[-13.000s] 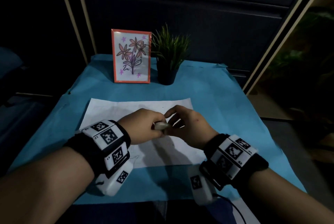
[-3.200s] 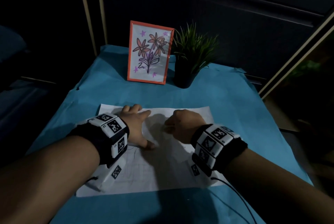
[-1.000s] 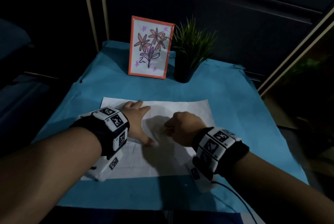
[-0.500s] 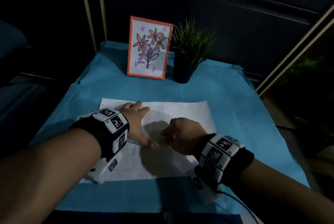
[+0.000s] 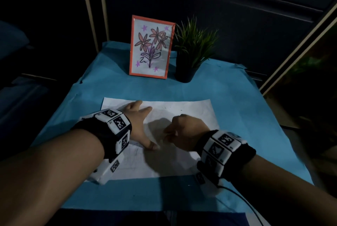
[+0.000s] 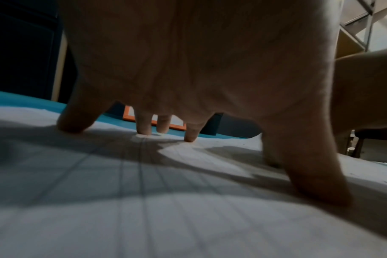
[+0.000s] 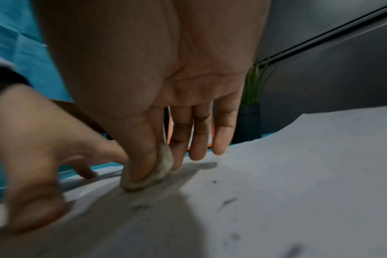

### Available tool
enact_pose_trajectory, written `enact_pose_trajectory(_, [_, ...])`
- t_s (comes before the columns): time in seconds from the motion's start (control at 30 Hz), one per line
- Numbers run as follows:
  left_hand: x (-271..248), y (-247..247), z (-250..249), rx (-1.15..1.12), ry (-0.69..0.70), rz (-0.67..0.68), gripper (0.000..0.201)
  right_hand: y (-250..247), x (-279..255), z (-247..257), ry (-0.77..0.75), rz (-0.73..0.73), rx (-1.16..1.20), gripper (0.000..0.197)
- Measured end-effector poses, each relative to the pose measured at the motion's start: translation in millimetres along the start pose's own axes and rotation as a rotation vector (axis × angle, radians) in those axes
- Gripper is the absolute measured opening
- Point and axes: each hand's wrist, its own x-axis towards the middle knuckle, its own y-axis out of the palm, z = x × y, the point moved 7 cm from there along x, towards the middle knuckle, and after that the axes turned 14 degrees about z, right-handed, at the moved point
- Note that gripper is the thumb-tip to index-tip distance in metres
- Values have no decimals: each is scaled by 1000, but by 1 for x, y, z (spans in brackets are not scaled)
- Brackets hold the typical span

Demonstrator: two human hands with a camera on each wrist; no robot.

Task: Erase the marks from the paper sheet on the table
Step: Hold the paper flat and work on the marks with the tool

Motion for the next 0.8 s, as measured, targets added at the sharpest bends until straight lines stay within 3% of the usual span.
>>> enact_pose_trajectory(0.1, [-1,0,1,-32,8,-18,132,-7,10,-12,83,-44,42,26])
enact_pose_trajectory(0.3, [-4,-2,-2,-18,16,-54,133,14,-12,5,-82,34,24,22])
enact_pose_trajectory(0.53, [-5,-2,-1,1,5,-75,128,-14,16,-16,74,-32,98,26])
enact_pose_trajectory(0.8, [-10,-2,-4,39,-3,-53,127,7,3,-11,9,29,105,24])
